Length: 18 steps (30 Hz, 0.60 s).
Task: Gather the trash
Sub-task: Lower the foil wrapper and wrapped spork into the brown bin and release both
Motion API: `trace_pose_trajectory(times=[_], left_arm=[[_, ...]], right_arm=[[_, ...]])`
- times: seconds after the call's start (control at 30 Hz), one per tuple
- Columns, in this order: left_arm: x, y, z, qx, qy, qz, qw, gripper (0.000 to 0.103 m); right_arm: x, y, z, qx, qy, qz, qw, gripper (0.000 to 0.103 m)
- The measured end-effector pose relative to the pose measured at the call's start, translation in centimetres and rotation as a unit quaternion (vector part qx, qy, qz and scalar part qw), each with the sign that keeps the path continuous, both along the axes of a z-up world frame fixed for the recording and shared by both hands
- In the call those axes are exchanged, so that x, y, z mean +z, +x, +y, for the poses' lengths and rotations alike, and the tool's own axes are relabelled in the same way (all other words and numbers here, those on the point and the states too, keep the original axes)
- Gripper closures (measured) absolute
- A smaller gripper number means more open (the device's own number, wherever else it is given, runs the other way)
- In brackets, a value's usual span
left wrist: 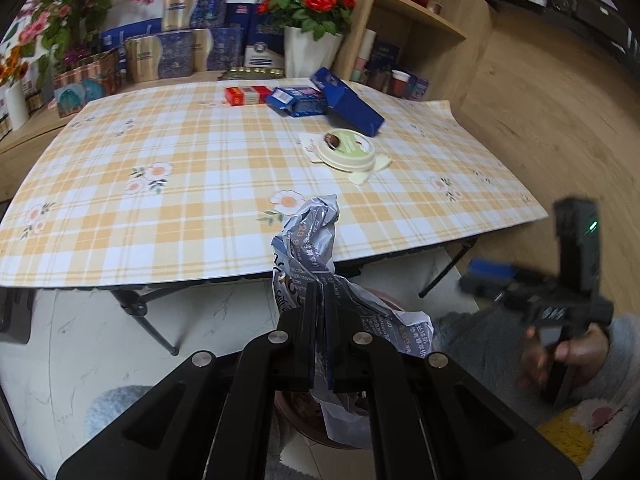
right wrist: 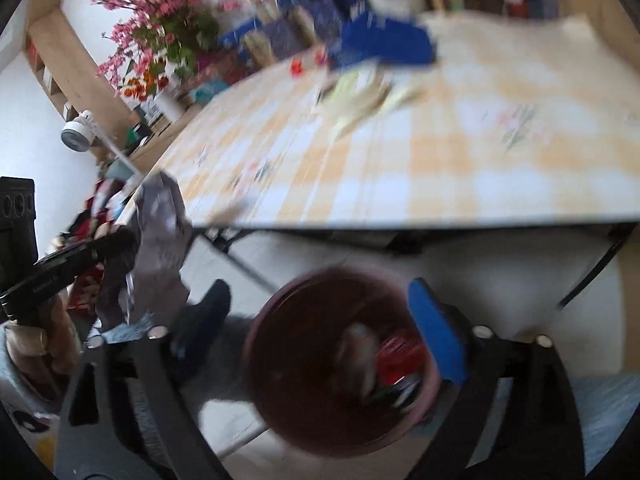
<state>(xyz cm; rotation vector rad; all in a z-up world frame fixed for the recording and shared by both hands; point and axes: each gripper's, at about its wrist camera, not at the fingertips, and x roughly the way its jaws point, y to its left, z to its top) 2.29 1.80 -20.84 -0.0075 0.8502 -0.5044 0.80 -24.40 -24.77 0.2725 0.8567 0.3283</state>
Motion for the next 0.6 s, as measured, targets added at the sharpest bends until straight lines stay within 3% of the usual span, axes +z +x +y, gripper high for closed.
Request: trace_pose_trajectory(times=[0.2, 0.33, 0.5, 0.6], left_arm=[[-1.5, 0.0, -2.3, -0.047, 0.013, -0.010, 0.9987, 0.099], [-3.7, 0.1, -4.1, -0.068, 0.019, 0.010, 0.9975, 0.099], [-6.2, 0.1, -6.1, -0.102, 0.043, 0.043, 0.9930, 0.098], [-7.3, 0.4, -6.2, -0.097, 0.054, 0.060, 0.9919, 0.098]], right_arm=[[1.7, -1.6, -1.7, -0.035, -0.125, -0.086, 0.988, 0.006], [0.3, -1.2, -3.1, -0.052, -0.087, -0.061, 0.993, 0.006], [-0.4, -0.7, -2.7, -0.067, -0.109, -0.050, 0.990, 0.006], [-0.9, -0.6, -2.5, -0.073, -0.111, -0.040, 0.990, 0.006]])
